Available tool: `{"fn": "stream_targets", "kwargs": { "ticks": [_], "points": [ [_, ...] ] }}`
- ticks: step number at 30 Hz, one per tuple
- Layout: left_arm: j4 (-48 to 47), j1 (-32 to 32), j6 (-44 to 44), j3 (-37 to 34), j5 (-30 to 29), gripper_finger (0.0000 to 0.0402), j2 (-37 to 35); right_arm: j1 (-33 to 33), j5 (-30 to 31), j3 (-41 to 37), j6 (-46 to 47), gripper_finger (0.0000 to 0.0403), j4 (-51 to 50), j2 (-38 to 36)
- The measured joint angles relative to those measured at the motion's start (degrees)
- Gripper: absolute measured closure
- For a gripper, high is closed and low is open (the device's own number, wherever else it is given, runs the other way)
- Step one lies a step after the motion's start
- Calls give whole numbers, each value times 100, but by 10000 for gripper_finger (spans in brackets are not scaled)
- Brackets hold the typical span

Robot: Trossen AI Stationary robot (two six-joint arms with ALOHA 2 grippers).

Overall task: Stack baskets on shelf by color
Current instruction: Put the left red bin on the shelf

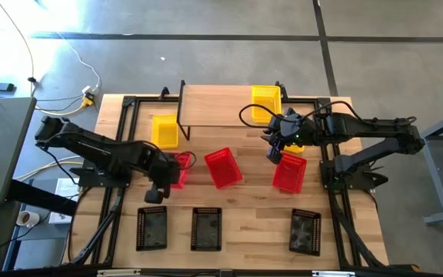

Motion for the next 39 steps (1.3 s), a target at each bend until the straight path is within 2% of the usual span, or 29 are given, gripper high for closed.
{"fn": "stream_targets", "kwargs": {
  "ticks": [5, 8, 16, 24, 27, 31, 39],
  "points": [
    [-31, 0, 1, 561, -21, 401, -278, 1, 0, 0, 58, 329, 0, 0],
    [-26, -2, 102, 944, -262, 401, -384, 0, 0, 0, 58, 329, 0, 0],
    [-4, 177, 1044, 1965, -1690, 401, -443, 0, 149, 0, 58, 329, -2, 0],
    [237, 1073, 2245, 2452, -2960, 401, -441, 0, 149, 0, 58, 329, -2, 0],
    [671, 1562, 2652, 2457, -2969, 401, -437, 0, 161, 0, 58, 329, -2, 0],
    [1294, 2153, 3067, 2466, -2660, 401, -324, 0, 168, 0, 58, 329, -2, 0],
    [1161, 2879, 3152, 2466, -2015, 401, 180, 0, 168, 0, 58, 329, -9, 0]
  ]
}}
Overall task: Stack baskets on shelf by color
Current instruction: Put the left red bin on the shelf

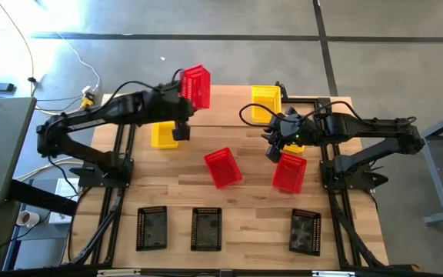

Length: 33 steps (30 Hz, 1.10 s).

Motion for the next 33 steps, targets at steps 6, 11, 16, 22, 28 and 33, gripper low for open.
{"fn": "stream_targets", "kwargs": {
  "ticks": [6, 11, 16, 22, 28, 33],
  "points": [
    [-234, 144, -72, -2, 328, 401, 448, 0, 1, 0, 0, 329, -36, 0],
    [-259, 167, -153, -2, 347, 401, 805, 0, 0, 0, 0, 329, -37, 0],
    [-459, 166, -157, -2, 314, 401, 1023, 0, 0, 0, 0, 329, -39, 0],
    [-733, 225, -35, -4, 116, 401, 1112, 0, 0, 0, -2, 329, -39, 0],
    [-776, 423, 117, 109, 142, 401, 1111, 0, 0, 0, -163, 329, -37, 0],
    [-909, 599, 206, 578, 397, 401, 1108, -24, 2, 0, -245, 329, -35, 0]
  ]
}}
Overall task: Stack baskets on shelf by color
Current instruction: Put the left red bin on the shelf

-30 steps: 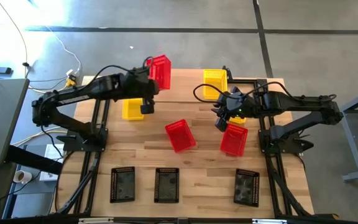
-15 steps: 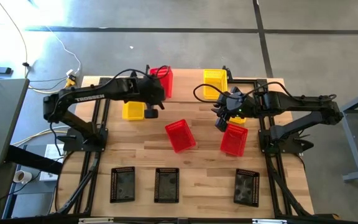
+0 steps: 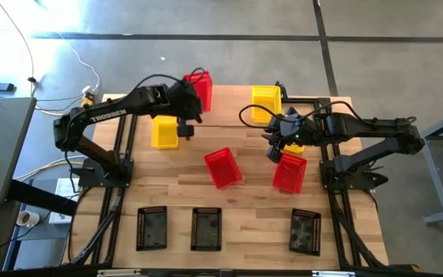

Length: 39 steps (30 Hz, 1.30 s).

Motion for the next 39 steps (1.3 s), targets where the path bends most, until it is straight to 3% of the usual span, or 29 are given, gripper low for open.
{"fn": "stream_targets", "kwargs": {
  "ticks": [12, 21, 39],
  "points": [
    [-296, 2, -172, 126, 324, 401, 204, -167, 0, 0, 46, 329, 2, 0],
    [-450, 24, -165, 128, 187, 401, 567, -171, -27, 0, 47, 329, 2, 0],
    [-549, 138, 38, 128, 295, 401, 569, -171, -37, 0, 48, 329, 2, 0]
  ]
}}
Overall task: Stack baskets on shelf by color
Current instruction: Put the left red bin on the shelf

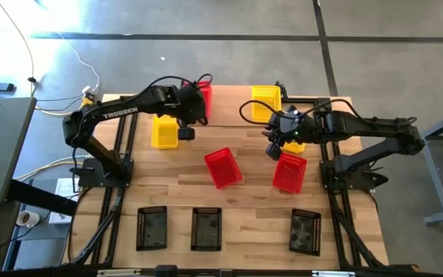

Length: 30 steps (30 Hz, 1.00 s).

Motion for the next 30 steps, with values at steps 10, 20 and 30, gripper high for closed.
{"fn": "stream_targets", "kwargs": {
  "ticks": [10, 20, 30],
  "points": [
    [0, 26, -165, 0, 50, 401, 0, 1, -3, 0, 0, 329, 1, 0],
    [1, 28, -406, -2, 43, 389, 0, 0, -4, 0, 0, 329, 0, 0],
    [2, 28, -402, -2, 44, 365, -2, 2, -4, 0, 0, 329, 0, 0]
  ]
}}
